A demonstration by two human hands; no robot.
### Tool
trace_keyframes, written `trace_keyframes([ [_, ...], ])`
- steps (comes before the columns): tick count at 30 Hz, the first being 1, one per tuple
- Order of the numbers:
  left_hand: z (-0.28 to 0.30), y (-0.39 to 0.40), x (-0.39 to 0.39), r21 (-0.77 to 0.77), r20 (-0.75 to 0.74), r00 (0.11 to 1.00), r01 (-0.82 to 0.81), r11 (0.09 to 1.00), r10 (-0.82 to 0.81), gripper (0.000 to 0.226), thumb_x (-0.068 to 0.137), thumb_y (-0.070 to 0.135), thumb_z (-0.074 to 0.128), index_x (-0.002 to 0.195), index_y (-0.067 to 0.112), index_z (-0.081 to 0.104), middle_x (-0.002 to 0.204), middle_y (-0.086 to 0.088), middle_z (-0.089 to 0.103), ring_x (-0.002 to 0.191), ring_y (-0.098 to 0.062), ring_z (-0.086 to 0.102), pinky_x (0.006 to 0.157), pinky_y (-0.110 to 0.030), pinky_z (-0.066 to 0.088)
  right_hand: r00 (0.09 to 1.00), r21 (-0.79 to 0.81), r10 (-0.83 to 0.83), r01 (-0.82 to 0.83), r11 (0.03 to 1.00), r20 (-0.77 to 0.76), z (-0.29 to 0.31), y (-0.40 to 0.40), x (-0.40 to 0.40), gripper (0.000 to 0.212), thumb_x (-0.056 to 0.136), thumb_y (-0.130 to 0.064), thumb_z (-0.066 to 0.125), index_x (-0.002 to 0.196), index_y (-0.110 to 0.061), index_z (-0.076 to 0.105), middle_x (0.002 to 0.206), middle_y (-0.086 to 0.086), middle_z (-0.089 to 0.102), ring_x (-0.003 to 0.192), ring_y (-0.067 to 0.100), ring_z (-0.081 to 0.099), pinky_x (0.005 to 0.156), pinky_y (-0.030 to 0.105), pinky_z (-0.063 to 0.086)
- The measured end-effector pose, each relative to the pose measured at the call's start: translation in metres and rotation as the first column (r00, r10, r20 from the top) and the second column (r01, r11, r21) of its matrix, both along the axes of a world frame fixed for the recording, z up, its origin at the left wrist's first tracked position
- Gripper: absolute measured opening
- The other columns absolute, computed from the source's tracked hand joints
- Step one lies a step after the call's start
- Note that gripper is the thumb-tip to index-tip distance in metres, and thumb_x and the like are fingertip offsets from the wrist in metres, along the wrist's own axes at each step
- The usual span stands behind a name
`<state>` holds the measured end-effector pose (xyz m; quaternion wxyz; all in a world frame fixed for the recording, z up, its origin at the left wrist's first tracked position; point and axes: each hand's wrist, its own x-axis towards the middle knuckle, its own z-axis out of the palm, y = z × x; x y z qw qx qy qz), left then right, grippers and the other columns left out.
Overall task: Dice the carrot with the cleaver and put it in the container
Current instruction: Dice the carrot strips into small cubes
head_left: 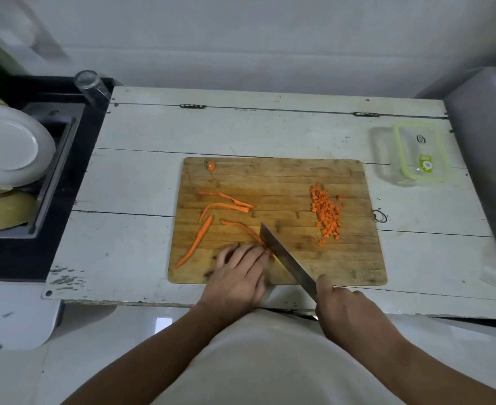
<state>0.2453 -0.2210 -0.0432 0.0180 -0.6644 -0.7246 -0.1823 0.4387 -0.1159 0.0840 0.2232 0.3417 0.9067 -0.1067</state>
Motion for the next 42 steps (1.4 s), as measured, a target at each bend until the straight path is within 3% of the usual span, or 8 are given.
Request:
trace_keyframes([
  [2,-0.001,0.0,0.0,0.009,-0.003,1.0,0.01,1.0,-0.01,0.043,0.093,0.027,0.059,0.133,0.012,0.065,0.134,-0.004,0.063,0.129,-0.023,0.054,0.109,-0.05,0.039,0.996,0.035,0.039,-0.036,0.999,-0.081,0.004,0.003,-0.006,0.033,0.057,0.002,0.062,0.083,-0.013,0.047,0.049,-0.006,0.004,0.034,0.012,0.004,0.043,0.022,-0.008],
  [6,-0.004,0.001,-0.002,0.065,-0.017,1.0,0.022,0.998,-0.021,0.042,0.092,0.026,0.058,0.13,0.01,0.067,0.132,-0.005,0.065,0.126,-0.024,0.058,0.106,-0.051,0.042,0.999,-0.08,0.015,-0.011,0.997,0.043,-0.003,0.006,-0.012,0.022,0.091,-0.001,0.042,0.102,-0.016,0.031,0.075,0.003,0.06,0.052,0.02,0.04,0.043,0.026,0.018],
  [14,-0.011,0.002,-0.006,0.05,-0.011,0.999,0.044,0.998,-0.044,0.044,0.089,0.028,0.057,0.127,0.008,0.068,0.129,-0.008,0.066,0.125,-0.028,0.057,0.104,-0.052,0.043,0.988,0.059,0.145,-0.143,0.988,-0.042,-0.018,0.005,-0.059,0.032,0.09,-0.005,0.054,0.121,-0.003,0.045,0.08,0.007,0.071,0.07,0.03,0.072,0.05,0.035,0.041],
  [16,-0.01,0.001,-0.006,0.051,-0.014,0.999,0.036,0.998,-0.035,0.043,0.091,0.027,0.057,0.128,0.008,0.067,0.131,-0.008,0.065,0.126,-0.027,0.057,0.105,-0.051,0.041,0.993,-0.013,0.107,-0.108,0.994,-0.048,-0.021,0.01,-0.055,0.031,0.099,-0.01,0.041,0.129,-0.01,0.033,0.097,0.006,0.071,0.087,0.031,0.072,0.06,0.035,0.04],
  [22,-0.009,0.002,-0.005,0.069,-0.034,0.999,0.043,0.997,-0.041,0.042,0.09,0.026,0.059,0.127,0.009,0.068,0.132,-0.007,0.065,0.125,-0.026,0.058,0.102,-0.051,0.043,0.975,-0.094,-0.165,0.153,0.984,-0.147,-0.018,0.037,-0.021,0.009,0.107,-0.027,0.035,0.1,-0.023,0.03,0.083,0.007,0.067,0.073,0.032,0.066,0.066,0.046,0.054],
  [33,0.003,-0.003,-0.005,0.012,0.158,0.987,-0.04,0.999,0.038,0.042,0.093,0.021,0.061,0.129,0.001,0.062,0.131,-0.015,0.058,0.117,-0.03,0.056,0.103,-0.044,0.046,0.988,-0.017,0.064,-0.067,0.998,-0.144,-0.019,0.016,-0.041,0.023,0.098,-0.015,0.049,0.109,-0.023,0.03,0.081,0.001,0.066,0.068,0.03,0.066,0.055,0.039,0.049],
  [37,0.009,0.001,-0.019,-0.084,0.192,0.943,-0.262,0.961,0.274,0.043,0.091,0.028,0.055,0.125,0.003,0.061,0.129,-0.014,0.057,0.121,-0.031,0.053,0.107,-0.045,0.044,0.989,0.022,0.026,-0.023,0.999,-0.148,-0.017,0.022,-0.04,0.021,0.101,-0.015,0.046,0.101,-0.025,0.027,0.074,0.0,0.064,0.059,0.029,0.059,0.05,0.036,0.039],
  [42,0.017,0.016,-0.05,-0.171,0.142,0.963,-0.203,0.964,0.228,0.048,0.098,0.032,0.05,0.138,0.004,0.054,0.141,-0.011,0.051,0.139,-0.027,0.041,0.12,-0.044,0.034,0.984,-0.074,-0.04,0.028,0.997,-0.172,-0.016,0.039,-0.039,0.01,0.107,-0.033,0.033,0.101,-0.025,0.03,0.073,0.001,0.061,0.062,0.028,0.06,0.055,0.041,0.051],
])
